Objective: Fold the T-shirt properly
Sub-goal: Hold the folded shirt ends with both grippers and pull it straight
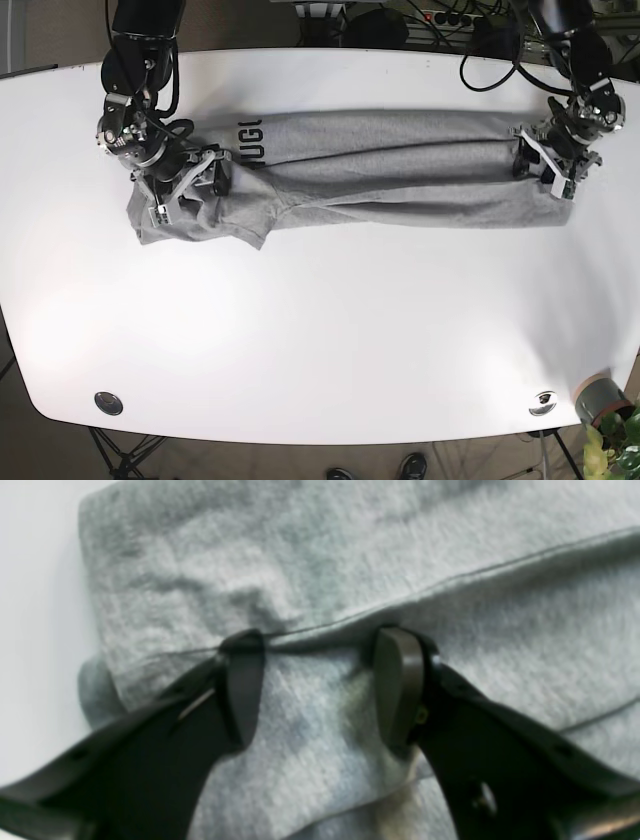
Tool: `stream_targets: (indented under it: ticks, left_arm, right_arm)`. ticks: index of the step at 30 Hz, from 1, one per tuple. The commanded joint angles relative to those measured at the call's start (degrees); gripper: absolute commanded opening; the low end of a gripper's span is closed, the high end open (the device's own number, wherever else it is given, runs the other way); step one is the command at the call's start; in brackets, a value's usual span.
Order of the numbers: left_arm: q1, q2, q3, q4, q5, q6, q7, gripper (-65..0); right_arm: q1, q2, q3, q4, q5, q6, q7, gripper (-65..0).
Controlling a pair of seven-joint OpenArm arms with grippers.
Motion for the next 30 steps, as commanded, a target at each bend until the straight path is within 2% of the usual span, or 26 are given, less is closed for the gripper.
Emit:
stream_targets:
  ticks: [1,4,9,13,17,21,26,30]
  left_arm:
    - [-1.75,-1.98,-0.20,-3.01,1.18,0.56,1.09,-33.2]
    - [-4.56,-2.42,-0.20,-5.39,1.18,0.56,1.09,-33.2]
    - [-5.97,-3.04,-0.11,-5.65,1.18,0.56,1.18,-33.2]
    - [-6.05,-3.04,-0.11,-5.39,1.18,0.56,1.18,-33.2]
    - [-6.05,-2.95,-0.11,-5.65,1.18,0.56,1.18,-33.2]
    - [-5.97,-2.95,-0.11,-5.74,1.09,0.56,1.18,-33.2]
    - [-5.97,-2.86,-0.11,-5.39,1.09,0.56,1.18,-33.2]
    - [-5.97,-2.95,-0.11,-5.65,1.00,0.56,1.09,-33.2]
  right_arm:
    - [1.61,0.82,0.18,-0.95,-2.11,-1.15,-0.82,-29.5]
    - [3.19,1.96,0.18,-1.12,-1.93,-1.15,-0.82,-29.5]
    - [3.63,2.22,0.18,2.13,-1.84,-1.06,-2.40,-29.5]
    - [2.31,1.87,0.18,10.83,-1.84,1.31,-5.92,-29.5]
    - [2.23,0.99,0.18,15.14,-1.84,1.75,-8.99,-29.5]
    - [2.31,-0.06,0.27,14.70,-1.84,1.84,-9.52,-29.5]
    - [3.81,-1.12,0.27,9.07,-1.93,1.84,-9.17,-29.5]
    - [4.25,-1.64,2.55,5.29,-1.93,1.93,-6.97,-29.5]
